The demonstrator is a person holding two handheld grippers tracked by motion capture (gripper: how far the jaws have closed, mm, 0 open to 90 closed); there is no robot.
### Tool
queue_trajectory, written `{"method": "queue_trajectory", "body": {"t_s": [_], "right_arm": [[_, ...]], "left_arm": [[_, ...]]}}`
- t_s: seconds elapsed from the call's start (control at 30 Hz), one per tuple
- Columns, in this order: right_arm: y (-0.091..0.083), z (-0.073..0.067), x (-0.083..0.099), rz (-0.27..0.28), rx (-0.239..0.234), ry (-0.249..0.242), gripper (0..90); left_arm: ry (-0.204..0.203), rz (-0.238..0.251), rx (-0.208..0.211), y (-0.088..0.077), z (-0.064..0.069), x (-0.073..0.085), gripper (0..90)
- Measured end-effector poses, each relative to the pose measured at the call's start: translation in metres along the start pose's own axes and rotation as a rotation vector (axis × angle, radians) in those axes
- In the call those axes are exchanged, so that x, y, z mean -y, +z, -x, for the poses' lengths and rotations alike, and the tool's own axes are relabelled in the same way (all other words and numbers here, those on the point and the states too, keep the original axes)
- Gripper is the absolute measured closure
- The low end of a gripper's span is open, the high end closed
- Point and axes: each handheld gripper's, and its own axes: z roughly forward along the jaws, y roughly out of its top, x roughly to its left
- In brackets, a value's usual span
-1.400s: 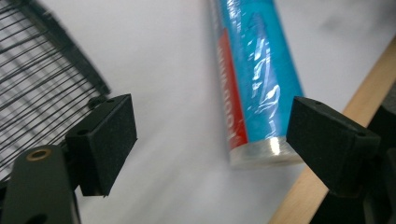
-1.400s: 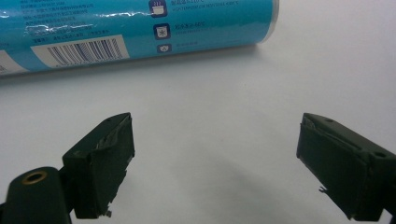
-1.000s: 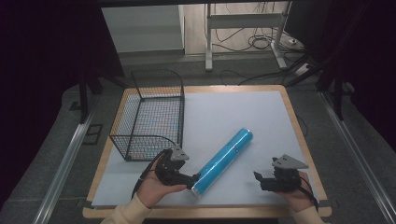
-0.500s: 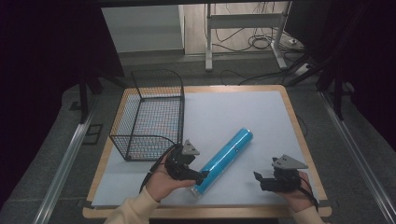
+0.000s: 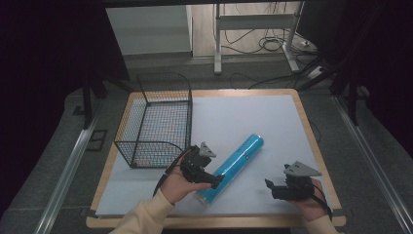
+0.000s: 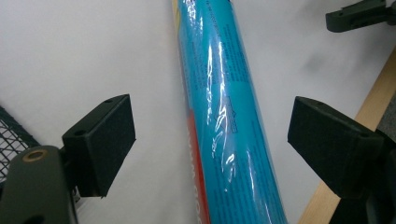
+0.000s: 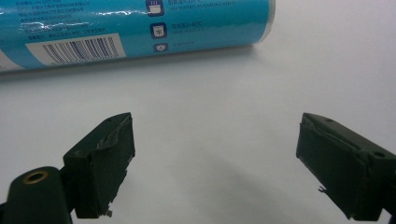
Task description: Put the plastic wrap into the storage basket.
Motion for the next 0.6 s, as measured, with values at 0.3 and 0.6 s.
{"method": "queue_trajectory", "body": {"t_s": [0.3, 0.6], "right_arm": [[0.0, 0.0, 0.0, -0.004, 0.002, -0.001, 11.6], [0.0, 0.0, 0.0, -0.002, 0.009, -0.003, 11.7]], "left_arm": [[-0.011, -0.016, 0.003, 0.009, -0.002, -0.007, 14.8], [-0.005, -0.056, 0.018, 0.023, 0.001, -0.018, 14.4]]}}
